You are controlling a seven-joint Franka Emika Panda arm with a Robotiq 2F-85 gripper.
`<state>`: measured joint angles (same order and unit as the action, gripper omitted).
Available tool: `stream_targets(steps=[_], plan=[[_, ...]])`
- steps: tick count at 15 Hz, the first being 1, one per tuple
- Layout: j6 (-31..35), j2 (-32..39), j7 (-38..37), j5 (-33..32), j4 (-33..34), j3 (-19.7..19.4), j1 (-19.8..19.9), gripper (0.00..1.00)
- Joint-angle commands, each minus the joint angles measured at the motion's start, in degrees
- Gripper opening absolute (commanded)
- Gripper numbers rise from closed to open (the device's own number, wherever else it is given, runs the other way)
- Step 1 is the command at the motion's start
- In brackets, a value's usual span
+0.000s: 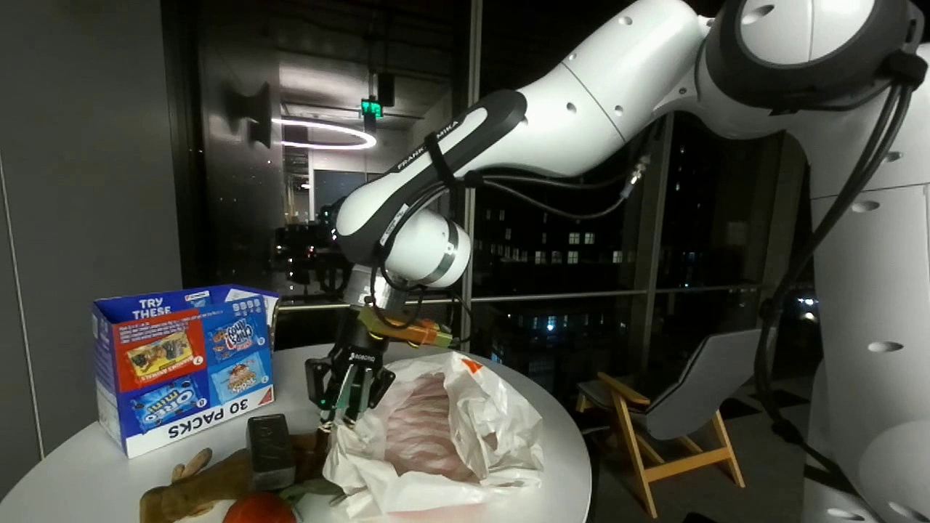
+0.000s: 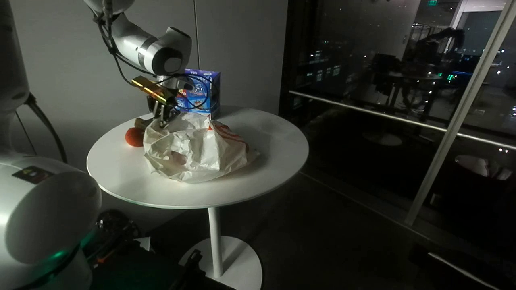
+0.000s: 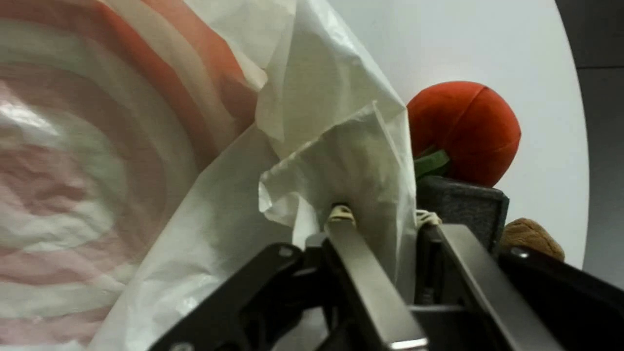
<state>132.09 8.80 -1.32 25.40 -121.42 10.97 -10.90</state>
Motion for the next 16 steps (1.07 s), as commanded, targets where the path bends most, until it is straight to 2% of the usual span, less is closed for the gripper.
stream_targets(steps=[1,4,6,9,11,16], plan=[[-1.33,-2.96,-9.85,-12.09,-1.23,-1.21,-1.13,0.68],[-7.20,-5.37,-19.47,-22.83,-1.36,-1.21,-1.93,0.89],[-11.23,-7.16,-22.03,-27.00,-1.44,-0.42,-2.23,0.98],[-16.39,-10.14,-23.77,-29.44,-1.75,0.82,-2.77,1.00],[-18.61,-11.74,-23.55,-29.31,-1.99,1.57,-2.87,1.00],[-19.16,-13.50,-5.23,-17.11,-2.03,2.55,-3.21,1.00]])
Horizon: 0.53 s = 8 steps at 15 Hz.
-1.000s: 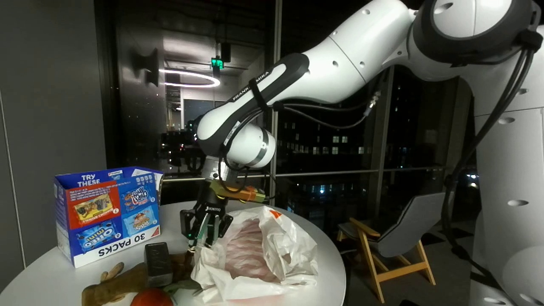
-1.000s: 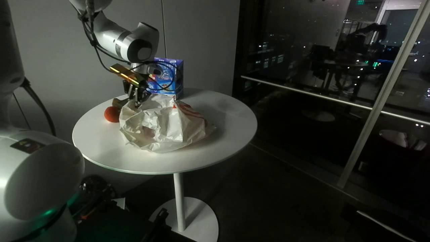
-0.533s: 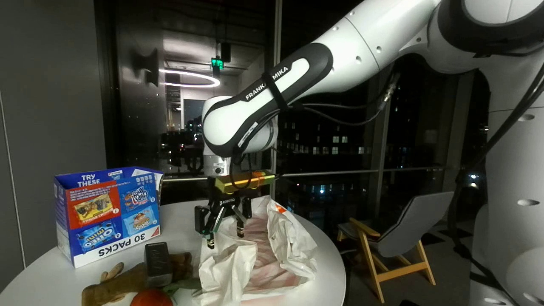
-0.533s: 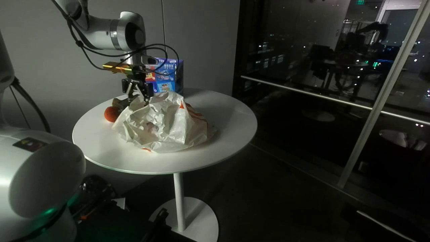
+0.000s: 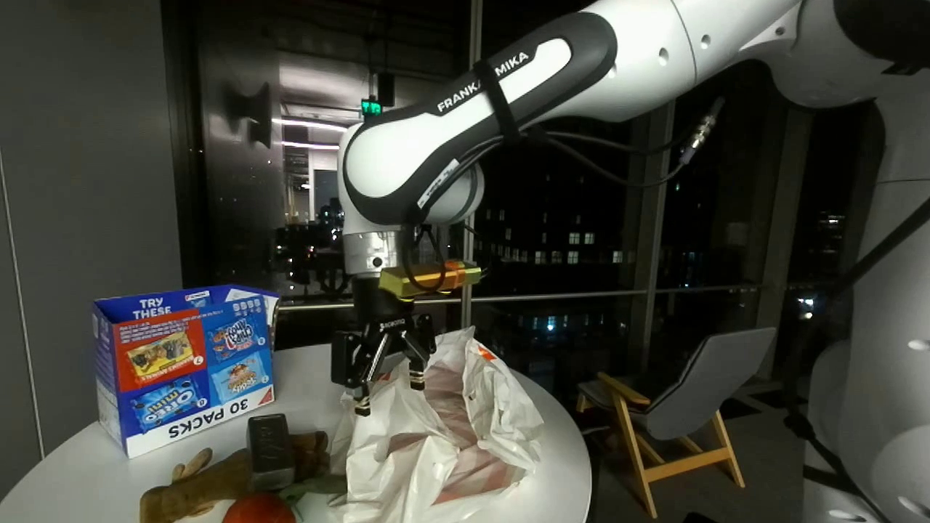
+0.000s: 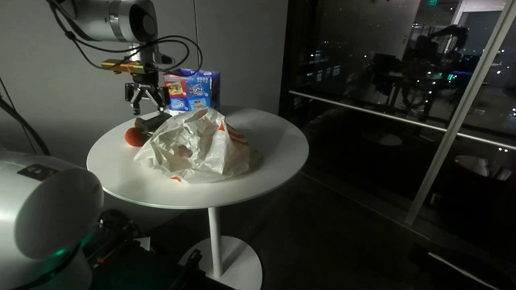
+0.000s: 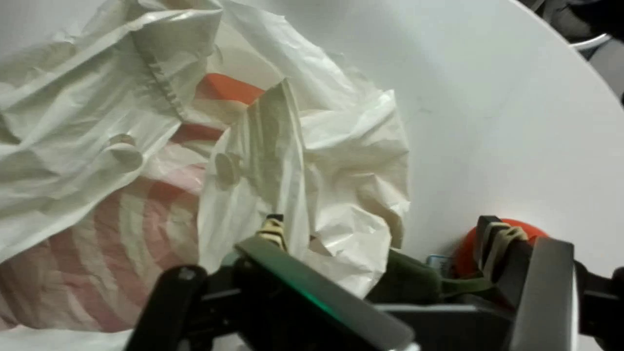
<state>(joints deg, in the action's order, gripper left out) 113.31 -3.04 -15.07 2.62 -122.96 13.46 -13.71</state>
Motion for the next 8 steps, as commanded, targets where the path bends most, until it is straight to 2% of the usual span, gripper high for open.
stream_targets(steps=[1,4,8], plan=[[-0.36,-0.90,11.64,7.75,0.22,0.17,-0.56,1.00],[-0.68,2.31,19.34,12.89,2.66,0.53,-1.05,1.00],[2.20,7.65,17.58,8.39,4.91,2.52,-2.34,1.00]])
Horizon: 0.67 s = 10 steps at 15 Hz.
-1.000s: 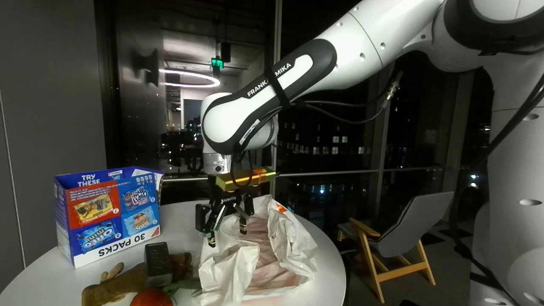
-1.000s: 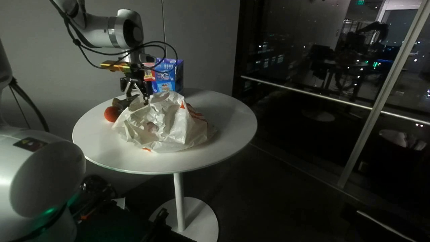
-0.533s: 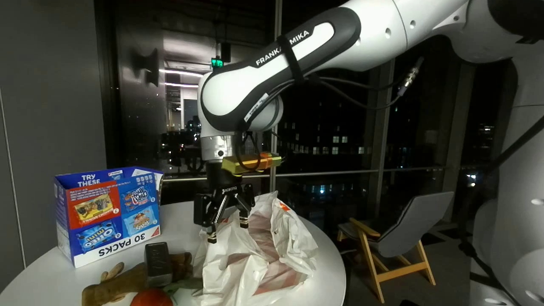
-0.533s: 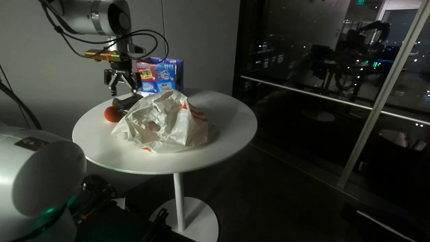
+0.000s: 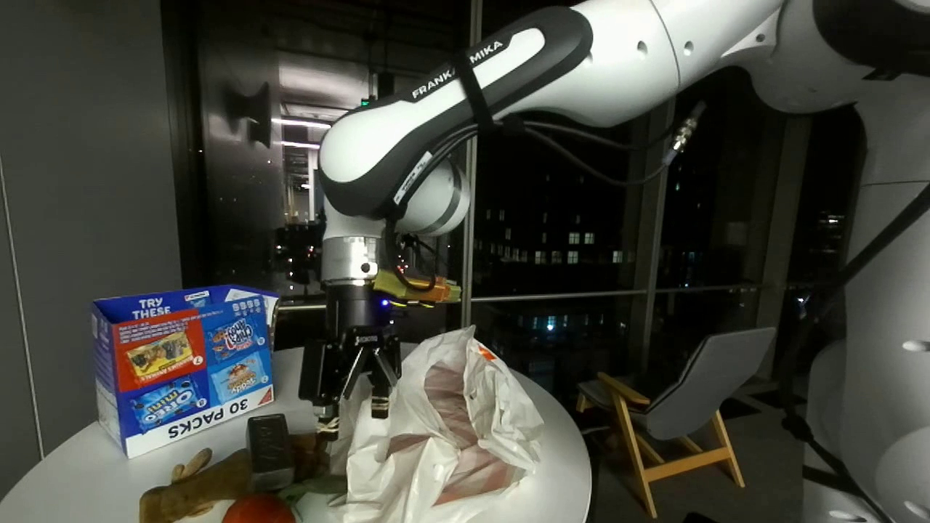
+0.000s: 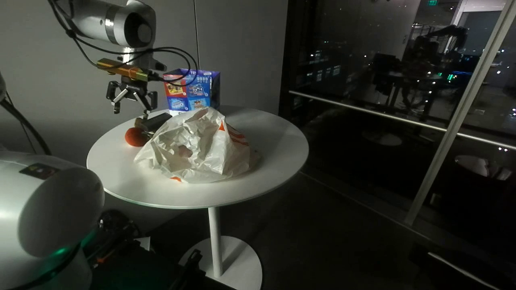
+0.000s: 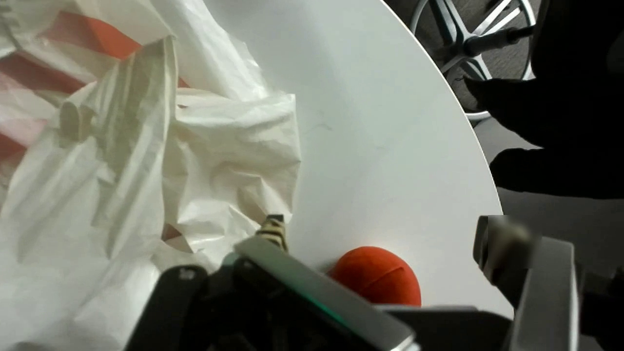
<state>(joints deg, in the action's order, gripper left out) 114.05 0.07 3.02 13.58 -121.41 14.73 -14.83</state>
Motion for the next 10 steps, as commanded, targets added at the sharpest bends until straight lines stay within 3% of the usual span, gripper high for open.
stream_targets(steps=[1,4,5,8,10], plan=[[1.67,5.76,-0.30,-4.38,3.92,1.88,-1.83,1.00],[3.16,7.59,-2.81,-10.34,4.85,3.22,-3.77,1.00],[2.84,6.28,-0.75,-7.20,2.67,2.80,-2.72,1.00],[2.92,6.98,-1.21,-7.68,2.60,3.02,-3.16,1.00],[4.63,7.49,3.29,-4.52,2.57,3.51,-2.86,1.00]])
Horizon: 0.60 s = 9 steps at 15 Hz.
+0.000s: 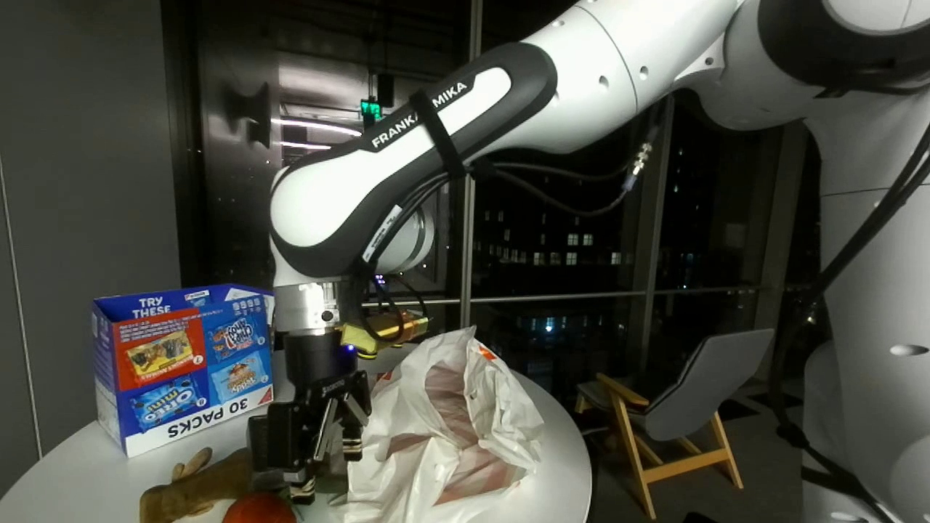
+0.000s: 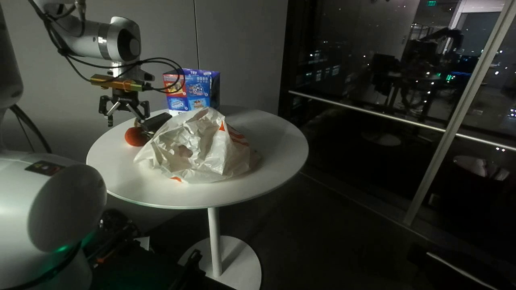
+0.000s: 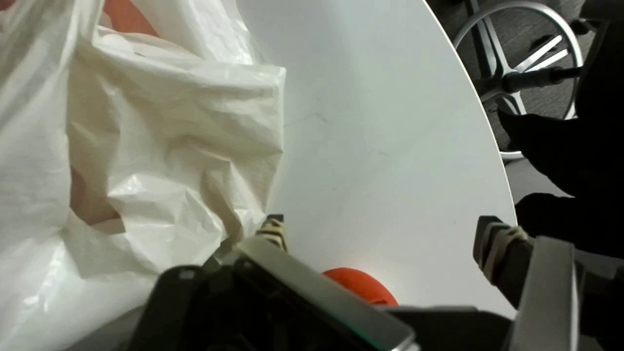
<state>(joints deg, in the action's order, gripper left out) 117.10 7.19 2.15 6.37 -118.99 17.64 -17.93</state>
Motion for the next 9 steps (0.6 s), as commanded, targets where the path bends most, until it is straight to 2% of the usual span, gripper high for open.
stream_targets(steps=[1,3,6,9], plan=[[2.99,0.93,4.05,2.74,0.58,0.74,-0.02,1.00],[7.43,2.09,0.95,2.70,1.63,0.67,-0.42,1.00],[15.35,4.83,-9.02,-0.70,3.12,-0.21,-1.44,1.00],[21.90,8.23,-20.29,-8.22,5.27,-2.26,-3.29,1.00]])
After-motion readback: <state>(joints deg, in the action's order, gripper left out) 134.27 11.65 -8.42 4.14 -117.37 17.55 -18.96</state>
